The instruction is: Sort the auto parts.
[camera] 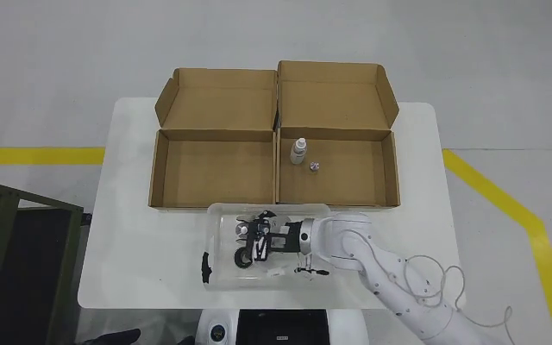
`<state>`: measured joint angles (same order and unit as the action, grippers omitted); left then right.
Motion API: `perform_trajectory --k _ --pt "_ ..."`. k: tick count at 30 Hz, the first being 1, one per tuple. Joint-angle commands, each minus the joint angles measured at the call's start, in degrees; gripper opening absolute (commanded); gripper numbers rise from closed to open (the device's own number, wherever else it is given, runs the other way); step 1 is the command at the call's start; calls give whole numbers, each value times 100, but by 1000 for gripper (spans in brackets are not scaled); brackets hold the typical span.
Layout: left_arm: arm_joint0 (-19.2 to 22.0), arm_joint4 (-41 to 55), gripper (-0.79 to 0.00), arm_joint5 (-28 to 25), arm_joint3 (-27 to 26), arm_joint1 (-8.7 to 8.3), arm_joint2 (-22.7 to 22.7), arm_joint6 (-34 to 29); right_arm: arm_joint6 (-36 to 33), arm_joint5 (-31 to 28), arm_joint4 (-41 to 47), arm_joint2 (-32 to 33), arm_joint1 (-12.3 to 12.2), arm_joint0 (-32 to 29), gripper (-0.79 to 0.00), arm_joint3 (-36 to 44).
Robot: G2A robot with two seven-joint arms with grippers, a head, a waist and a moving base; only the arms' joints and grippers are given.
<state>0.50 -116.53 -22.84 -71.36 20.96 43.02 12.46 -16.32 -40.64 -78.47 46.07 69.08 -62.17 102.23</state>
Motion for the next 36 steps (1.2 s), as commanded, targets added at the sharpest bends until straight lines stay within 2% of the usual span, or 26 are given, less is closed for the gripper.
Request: perform_trajectory --k 1,9,21,30,36 --pt "0 0 0 0 0 0 0 0 106 -27 108 120 -23 -53 -785 132" --pt "0 0 0 0 0 0 0 0 772 -155 662 771 -147 -455 -785 561" --pt "0 0 0 0 0 0 0 0 1521 -450 1479 1805 -323 -1030 -785 755" --pt "0 0 0 0 0 0 0 0 1673 -593 1960 2037 -358 -1118 -785 626" --pt "0 0 0 0 0 0 0 0 1684 -430 2121 2069 -354 -1129 -785 550"
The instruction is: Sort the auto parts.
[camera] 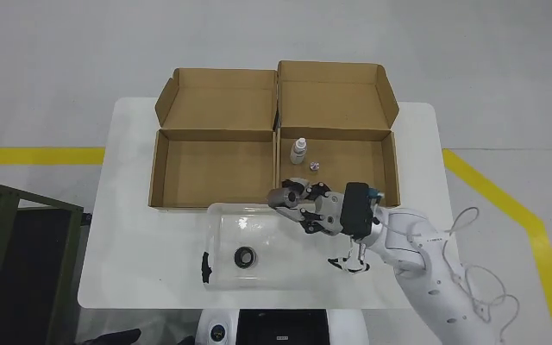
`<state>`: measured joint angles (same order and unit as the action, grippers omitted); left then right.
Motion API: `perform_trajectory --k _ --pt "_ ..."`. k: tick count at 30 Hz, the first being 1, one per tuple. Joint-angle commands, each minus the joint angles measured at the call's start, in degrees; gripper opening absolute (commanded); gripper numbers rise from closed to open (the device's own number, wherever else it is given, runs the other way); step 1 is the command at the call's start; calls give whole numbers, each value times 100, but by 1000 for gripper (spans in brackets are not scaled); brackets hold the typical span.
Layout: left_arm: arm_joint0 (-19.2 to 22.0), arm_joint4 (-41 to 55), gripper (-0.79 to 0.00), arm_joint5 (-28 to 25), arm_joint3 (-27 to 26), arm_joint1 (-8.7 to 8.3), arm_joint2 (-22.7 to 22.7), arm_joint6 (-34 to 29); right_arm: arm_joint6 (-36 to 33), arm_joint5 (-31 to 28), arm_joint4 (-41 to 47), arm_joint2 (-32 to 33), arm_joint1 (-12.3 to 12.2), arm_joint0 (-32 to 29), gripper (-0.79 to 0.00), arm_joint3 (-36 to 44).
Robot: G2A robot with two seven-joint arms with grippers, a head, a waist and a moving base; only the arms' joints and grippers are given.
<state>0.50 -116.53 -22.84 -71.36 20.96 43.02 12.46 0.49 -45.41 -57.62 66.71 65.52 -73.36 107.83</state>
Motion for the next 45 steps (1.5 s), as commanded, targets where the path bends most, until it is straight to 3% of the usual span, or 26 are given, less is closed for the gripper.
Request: perform_trajectory --k 1,33,45 --pt "0 0 0 0 0 0 0 0 2 67 62 10 2 -14 -785 -13" --pt "0 0 0 0 0 0 0 0 -42 135 50 -17 6 -26 -785 -5" --pt "0 0 0 0 0 0 0 0 -575 440 -24 -637 158 935 -785 -771"
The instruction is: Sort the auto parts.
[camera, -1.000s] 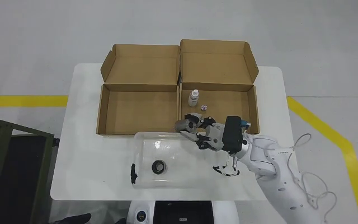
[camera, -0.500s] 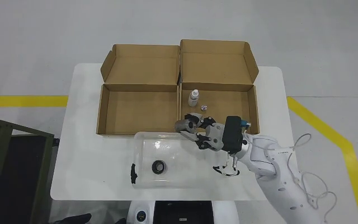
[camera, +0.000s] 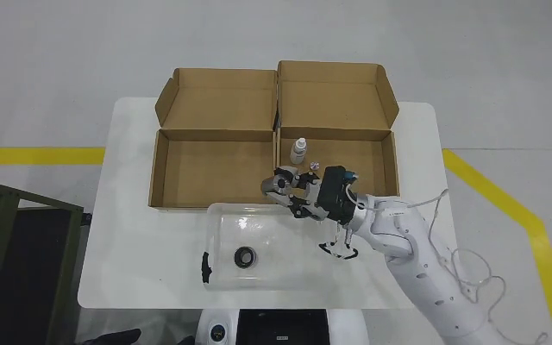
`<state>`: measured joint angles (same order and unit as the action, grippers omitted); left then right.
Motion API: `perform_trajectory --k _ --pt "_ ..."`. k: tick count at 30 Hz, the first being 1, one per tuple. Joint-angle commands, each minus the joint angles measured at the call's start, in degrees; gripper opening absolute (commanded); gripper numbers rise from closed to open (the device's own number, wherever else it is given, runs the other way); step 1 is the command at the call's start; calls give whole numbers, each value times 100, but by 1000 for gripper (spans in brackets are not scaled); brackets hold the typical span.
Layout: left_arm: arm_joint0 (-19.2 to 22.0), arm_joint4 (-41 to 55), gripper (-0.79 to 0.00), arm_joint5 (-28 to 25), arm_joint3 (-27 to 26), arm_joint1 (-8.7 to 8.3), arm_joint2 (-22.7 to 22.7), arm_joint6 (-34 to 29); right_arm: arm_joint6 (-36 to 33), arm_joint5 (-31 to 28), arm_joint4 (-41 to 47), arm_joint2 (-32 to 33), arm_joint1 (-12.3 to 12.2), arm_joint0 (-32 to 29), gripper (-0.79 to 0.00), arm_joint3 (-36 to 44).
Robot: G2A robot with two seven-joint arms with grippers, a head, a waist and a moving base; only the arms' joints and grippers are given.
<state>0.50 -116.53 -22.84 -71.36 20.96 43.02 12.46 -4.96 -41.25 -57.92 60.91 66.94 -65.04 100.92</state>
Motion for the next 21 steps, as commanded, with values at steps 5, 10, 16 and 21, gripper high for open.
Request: perform_trajectory --k 5,10,16,21 --pt "0 0 0 0 0 0 0 0 -273 176 -89 -349 109 598 -785 -408" --pt "0 0 0 0 0 0 0 0 -545 298 -134 -631 209 1076 -785 -723" --pt "0 0 0 0 0 0 0 0 -856 452 -180 -974 347 1610 -785 -1191" --pt "0 0 0 0 0 0 0 0 -982 578 -215 -1234 468 1963 -785 -1628"
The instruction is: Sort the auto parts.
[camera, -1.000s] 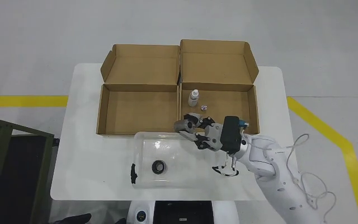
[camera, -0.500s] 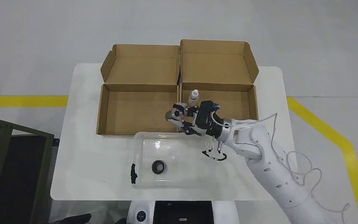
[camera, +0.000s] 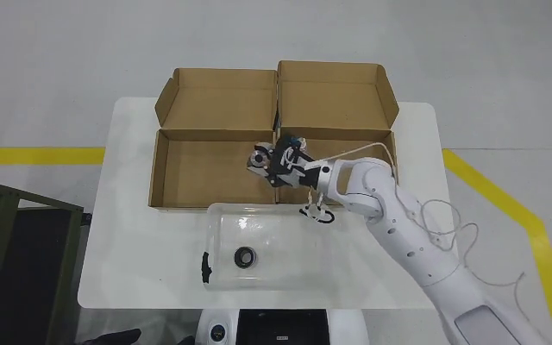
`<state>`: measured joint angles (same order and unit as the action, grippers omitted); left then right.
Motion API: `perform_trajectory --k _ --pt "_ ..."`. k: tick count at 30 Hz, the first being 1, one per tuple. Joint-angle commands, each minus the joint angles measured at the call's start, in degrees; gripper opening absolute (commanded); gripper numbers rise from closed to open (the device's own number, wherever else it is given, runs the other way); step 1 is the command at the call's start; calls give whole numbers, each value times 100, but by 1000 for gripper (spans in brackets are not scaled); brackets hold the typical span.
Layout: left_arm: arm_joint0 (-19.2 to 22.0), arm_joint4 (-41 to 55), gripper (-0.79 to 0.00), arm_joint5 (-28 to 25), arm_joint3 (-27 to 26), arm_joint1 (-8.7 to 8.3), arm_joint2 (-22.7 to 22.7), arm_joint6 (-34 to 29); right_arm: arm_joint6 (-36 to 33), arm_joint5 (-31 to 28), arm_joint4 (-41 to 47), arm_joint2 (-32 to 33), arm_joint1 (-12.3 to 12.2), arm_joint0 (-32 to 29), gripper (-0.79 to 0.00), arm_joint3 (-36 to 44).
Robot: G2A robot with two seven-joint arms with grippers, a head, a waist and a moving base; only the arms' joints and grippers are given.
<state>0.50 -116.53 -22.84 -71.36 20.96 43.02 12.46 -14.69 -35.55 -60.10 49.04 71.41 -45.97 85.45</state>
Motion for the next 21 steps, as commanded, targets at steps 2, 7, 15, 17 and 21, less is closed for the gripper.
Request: perform_trajectory --k 2,7,15,17,21 --pt "0 0 0 0 0 0 0 0 -63 54 -54 -152 68 185 -785 -246" --pt "0 0 0 0 0 0 0 0 -90 145 -112 -391 194 447 -785 -652" --pt "0 0 0 0 0 0 0 0 -115 252 -170 -682 391 829 -785 -1227" --pt "0 0 0 0 0 0 0 0 -150 290 -210 -744 439 926 -785 -1358" --pt "0 0 0 0 0 0 0 0 -205 351 -280 -872 537 1097 -785 -1605"
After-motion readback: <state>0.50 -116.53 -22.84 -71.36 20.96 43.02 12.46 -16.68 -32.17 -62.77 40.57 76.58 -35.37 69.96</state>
